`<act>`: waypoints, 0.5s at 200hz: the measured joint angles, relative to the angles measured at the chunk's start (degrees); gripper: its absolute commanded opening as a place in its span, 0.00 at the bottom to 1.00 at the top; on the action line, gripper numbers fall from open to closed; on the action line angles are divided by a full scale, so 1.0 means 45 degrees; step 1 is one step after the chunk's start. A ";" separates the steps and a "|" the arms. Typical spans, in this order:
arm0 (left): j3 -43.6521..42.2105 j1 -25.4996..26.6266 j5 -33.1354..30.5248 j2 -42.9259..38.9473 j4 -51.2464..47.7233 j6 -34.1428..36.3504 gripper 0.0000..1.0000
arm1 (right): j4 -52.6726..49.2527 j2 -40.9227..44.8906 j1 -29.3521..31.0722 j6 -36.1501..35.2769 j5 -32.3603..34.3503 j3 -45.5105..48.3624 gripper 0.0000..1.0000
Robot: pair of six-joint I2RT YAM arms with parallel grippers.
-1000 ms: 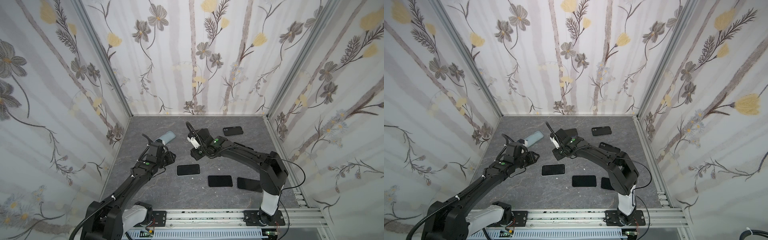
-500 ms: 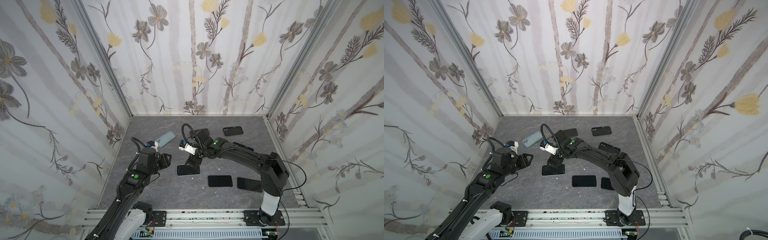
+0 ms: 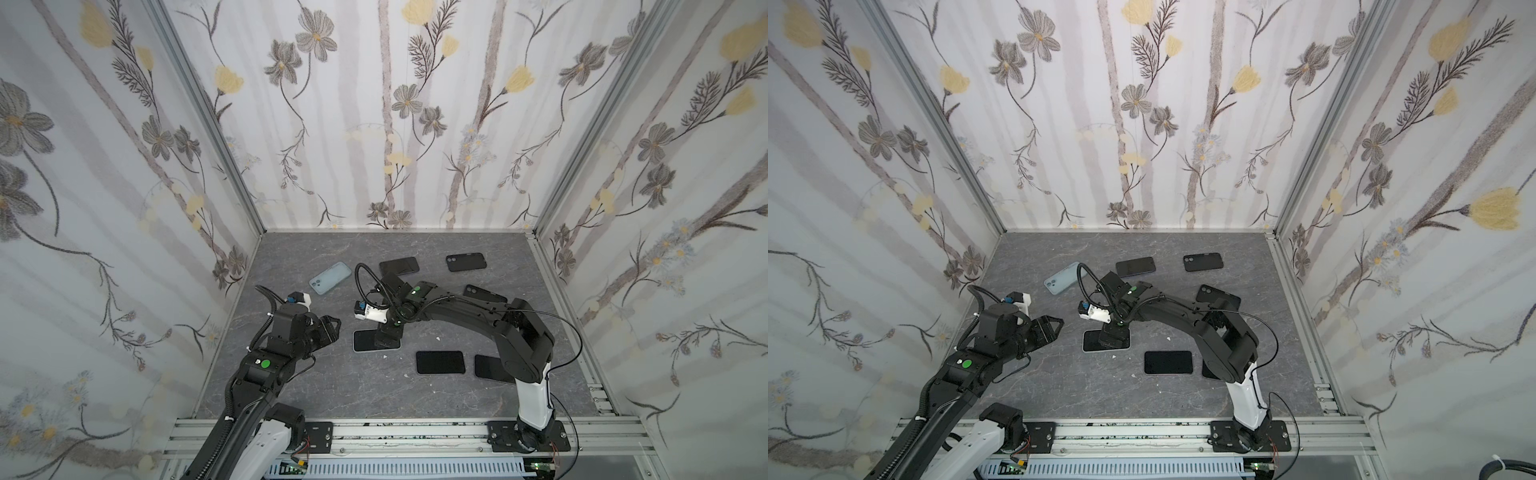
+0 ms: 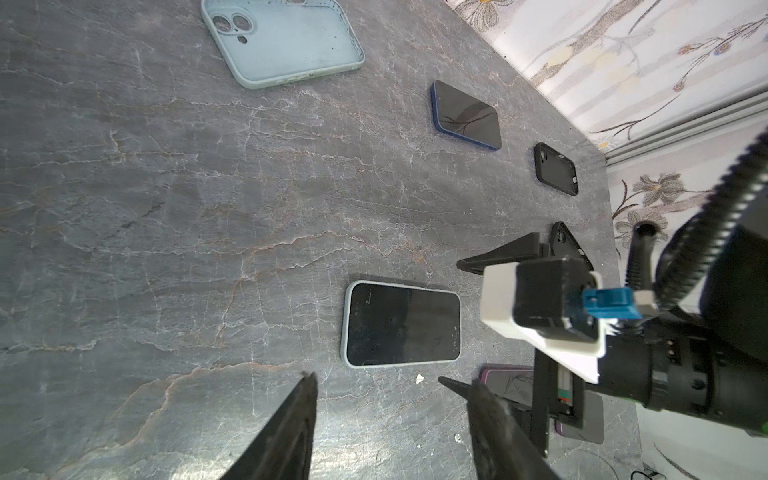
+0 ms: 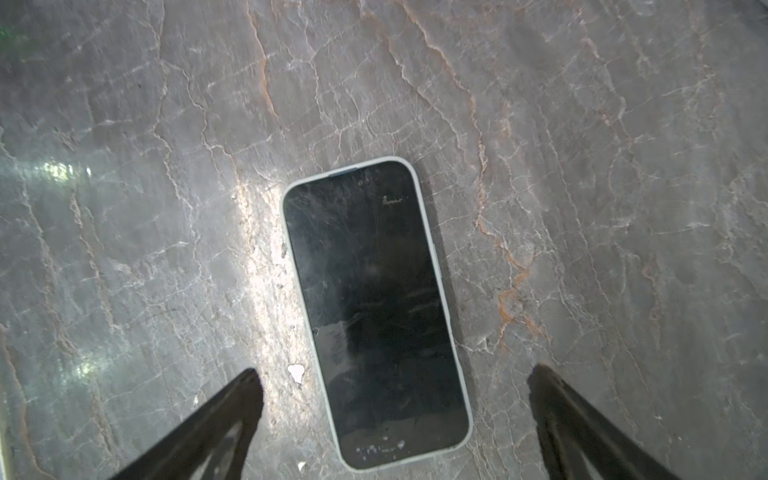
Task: Put the phone into the phone case
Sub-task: 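Open both grippers and lift them away from the cased phone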
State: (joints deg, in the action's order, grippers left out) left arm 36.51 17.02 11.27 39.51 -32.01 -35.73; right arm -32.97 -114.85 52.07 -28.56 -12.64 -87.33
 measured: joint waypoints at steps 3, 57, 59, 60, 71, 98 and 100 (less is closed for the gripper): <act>-0.0010 -0.0005 0.0000 -0.0024 -0.0039 -0.0034 0.59 | -0.0015 -0.0049 0.0024 -0.0053 0.0044 -0.0010 1.00; -0.0126 -0.0005 0.0000 -0.0253 -0.0476 -0.0160 0.61 | -0.0238 -0.0840 0.0180 -0.0568 0.0573 -0.0364 1.00; -0.0131 -0.0005 0.0000 -0.0257 -0.0495 -0.0165 0.61 | -0.0248 -0.0879 0.0180 -0.0583 0.0602 -0.0389 0.99; -0.0131 -0.0005 0.0005 -0.0262 -0.0505 -0.0165 0.61 | -0.0253 -0.0889 0.0180 -0.0588 0.0612 -0.0398 1.00; -0.0146 -0.0005 0.0010 -0.0272 -0.0554 -0.0165 0.62 | -0.0369 -0.1064 0.0189 -0.0670 0.0685 -0.0534 1.00; -0.0151 -0.0005 0.0039 -0.0253 -0.0549 -0.0160 0.62 | -0.0622 -0.1564 0.0262 -0.0772 0.0816 -0.0826 1.00; -0.0151 -0.0005 0.0039 -0.0248 -0.0549 -0.0160 0.62 | -0.0641 -0.1588 0.0262 -0.0777 0.0821 -0.0845 1.00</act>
State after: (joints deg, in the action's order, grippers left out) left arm 35.83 16.99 11.44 38.39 -34.48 -36.45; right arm -35.86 -121.99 53.25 -32.05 -8.95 -91.13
